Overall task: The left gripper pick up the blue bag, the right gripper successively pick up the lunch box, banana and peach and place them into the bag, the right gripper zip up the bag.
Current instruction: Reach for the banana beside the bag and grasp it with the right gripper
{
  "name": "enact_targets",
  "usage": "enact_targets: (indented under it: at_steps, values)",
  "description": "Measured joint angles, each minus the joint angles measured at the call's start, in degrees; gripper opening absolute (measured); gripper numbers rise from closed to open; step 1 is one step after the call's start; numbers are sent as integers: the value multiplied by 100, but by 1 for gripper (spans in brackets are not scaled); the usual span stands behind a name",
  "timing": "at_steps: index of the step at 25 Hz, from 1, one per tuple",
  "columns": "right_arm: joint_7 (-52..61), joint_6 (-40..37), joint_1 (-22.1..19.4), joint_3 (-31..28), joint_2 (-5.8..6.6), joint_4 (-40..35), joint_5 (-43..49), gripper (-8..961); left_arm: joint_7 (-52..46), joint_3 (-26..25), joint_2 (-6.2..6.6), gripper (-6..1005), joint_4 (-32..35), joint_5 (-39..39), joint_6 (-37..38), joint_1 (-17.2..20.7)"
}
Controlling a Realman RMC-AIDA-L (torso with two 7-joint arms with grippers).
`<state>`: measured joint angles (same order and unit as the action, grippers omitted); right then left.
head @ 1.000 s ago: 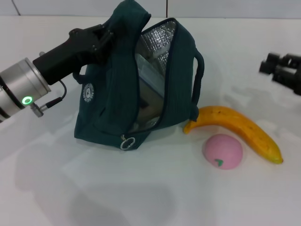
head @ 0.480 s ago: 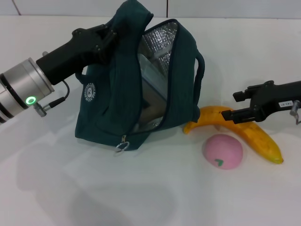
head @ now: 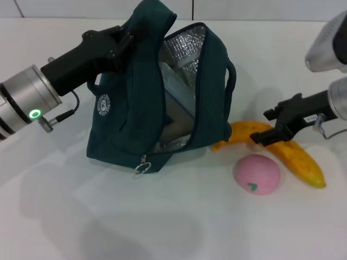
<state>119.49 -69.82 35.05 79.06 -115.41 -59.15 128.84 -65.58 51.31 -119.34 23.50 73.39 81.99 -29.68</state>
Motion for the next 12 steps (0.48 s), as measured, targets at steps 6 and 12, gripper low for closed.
enact_targets:
  at_steps: [6,12]
  values:
    - [83,137,125,285,-20,66,47,704,43,-8,-7,44,-6,-20,0,-7]
    - [102,194,159,368,-34,142,54,701,85,-8,-10,44,-6,-69,0,4]
